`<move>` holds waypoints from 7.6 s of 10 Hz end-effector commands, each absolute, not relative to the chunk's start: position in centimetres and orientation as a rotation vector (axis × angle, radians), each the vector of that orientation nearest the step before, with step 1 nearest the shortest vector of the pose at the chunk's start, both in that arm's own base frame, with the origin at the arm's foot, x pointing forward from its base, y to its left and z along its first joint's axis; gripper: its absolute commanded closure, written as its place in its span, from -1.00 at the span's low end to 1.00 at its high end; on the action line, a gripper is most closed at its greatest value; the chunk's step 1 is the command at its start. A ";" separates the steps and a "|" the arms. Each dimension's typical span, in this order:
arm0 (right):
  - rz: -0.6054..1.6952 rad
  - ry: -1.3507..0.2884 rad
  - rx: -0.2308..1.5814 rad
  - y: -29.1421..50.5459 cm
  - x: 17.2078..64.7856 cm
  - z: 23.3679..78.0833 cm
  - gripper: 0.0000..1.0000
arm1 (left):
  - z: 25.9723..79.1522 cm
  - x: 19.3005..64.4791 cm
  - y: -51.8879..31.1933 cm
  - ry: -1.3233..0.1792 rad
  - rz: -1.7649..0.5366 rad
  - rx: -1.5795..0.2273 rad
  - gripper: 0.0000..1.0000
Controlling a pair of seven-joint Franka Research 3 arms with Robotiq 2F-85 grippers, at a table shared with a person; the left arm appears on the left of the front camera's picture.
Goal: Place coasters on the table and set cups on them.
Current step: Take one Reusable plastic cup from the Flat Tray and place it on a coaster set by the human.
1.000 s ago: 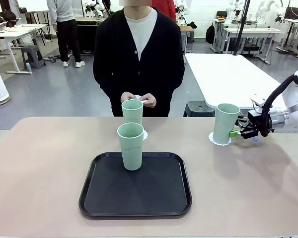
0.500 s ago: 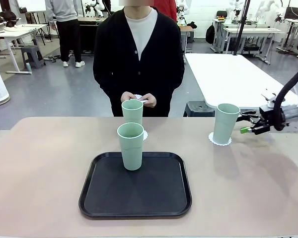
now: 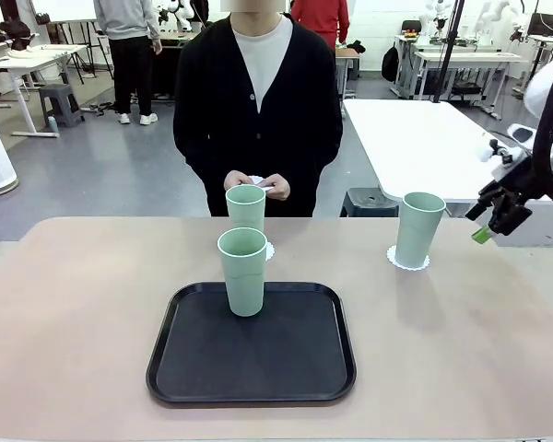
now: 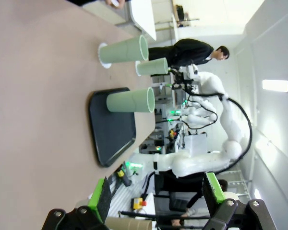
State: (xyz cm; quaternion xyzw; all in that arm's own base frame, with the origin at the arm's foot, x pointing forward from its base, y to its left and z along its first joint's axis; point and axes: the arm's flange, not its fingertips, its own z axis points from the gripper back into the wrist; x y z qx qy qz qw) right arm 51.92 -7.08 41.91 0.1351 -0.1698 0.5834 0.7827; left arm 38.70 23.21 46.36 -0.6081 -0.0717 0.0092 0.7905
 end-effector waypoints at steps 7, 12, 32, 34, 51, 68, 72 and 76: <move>0.674 -0.113 0.149 2.1 46.8 51.4 -1.00 | 46.6 38.7 23.3 -0.164 0.021 -1.315 -1.00; 0.702 -0.135 0.090 2.1 46.7 51.0 -1.00 | 46.6 38.7 23.3 -0.164 0.021 -1.315 -1.00; -0.039 -0.101 1.203 -31.7 39.1 51.0 -1.00 | 46.6 38.7 23.3 -0.164 0.021 -1.315 -1.00; 0.060 -0.061 1.190 -30.3 39.6 50.1 -1.00 | 46.6 38.7 23.3 -0.164 0.021 -1.315 -1.00; 0.023 -0.067 1.199 -29.4 39.9 50.0 -1.00 | 46.6 38.7 23.3 -0.164 0.021 -1.315 -1.00; 0.023 -0.067 1.199 -29.4 39.9 50.0 -1.00 | 55.6 43.4 1.3 -0.418 -0.813 -0.351 -1.00; 0.023 -0.067 1.199 -29.4 39.9 50.0 -1.00 | 52.3 39.2 -6.4 -0.399 -1.231 -0.161 -1.00; 0.023 -0.067 1.199 -29.4 39.9 50.0 -1.00 | 51.6 39.0 -8.4 -0.378 -1.271 -0.130 -1.00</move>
